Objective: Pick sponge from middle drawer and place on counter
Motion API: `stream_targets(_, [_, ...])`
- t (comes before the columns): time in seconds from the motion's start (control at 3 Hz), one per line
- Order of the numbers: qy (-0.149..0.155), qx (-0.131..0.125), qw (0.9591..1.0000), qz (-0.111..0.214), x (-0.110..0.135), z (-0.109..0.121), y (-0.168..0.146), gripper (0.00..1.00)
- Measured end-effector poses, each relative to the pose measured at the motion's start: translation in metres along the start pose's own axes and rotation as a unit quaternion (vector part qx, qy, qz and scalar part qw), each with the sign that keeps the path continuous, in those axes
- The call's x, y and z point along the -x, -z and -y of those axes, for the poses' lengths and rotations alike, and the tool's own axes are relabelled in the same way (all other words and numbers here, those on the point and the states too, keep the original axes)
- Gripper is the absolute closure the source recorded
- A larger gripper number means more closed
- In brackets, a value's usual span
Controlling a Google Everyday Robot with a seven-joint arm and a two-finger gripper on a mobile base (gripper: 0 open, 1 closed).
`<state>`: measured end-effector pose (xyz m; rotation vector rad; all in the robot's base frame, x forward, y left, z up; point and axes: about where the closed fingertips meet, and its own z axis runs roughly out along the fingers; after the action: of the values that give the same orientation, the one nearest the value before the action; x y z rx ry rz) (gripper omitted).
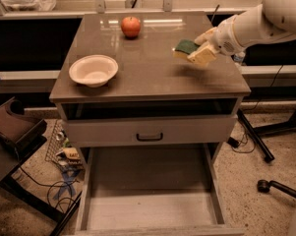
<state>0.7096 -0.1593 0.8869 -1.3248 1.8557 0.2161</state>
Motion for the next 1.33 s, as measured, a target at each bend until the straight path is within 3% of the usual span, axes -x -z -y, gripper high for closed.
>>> stream_targets(0.33, [-0.007,-0.004,0.9993,0.036,-0.006,0.011,-0.033,1.0])
stream_targets(0.67, [-0.007,0.0,0.9993,0.036,-0.007,0.01,-0.039,0.84])
stream_targets(1.0, [-0.007,0.002,0.9993,0.037,-0.006,0.008,-0.042,0.61])
stream_targets(1.33, [-0.007,0.006,0.9993,0.037,-0.006,0.006,-0.046,0.3])
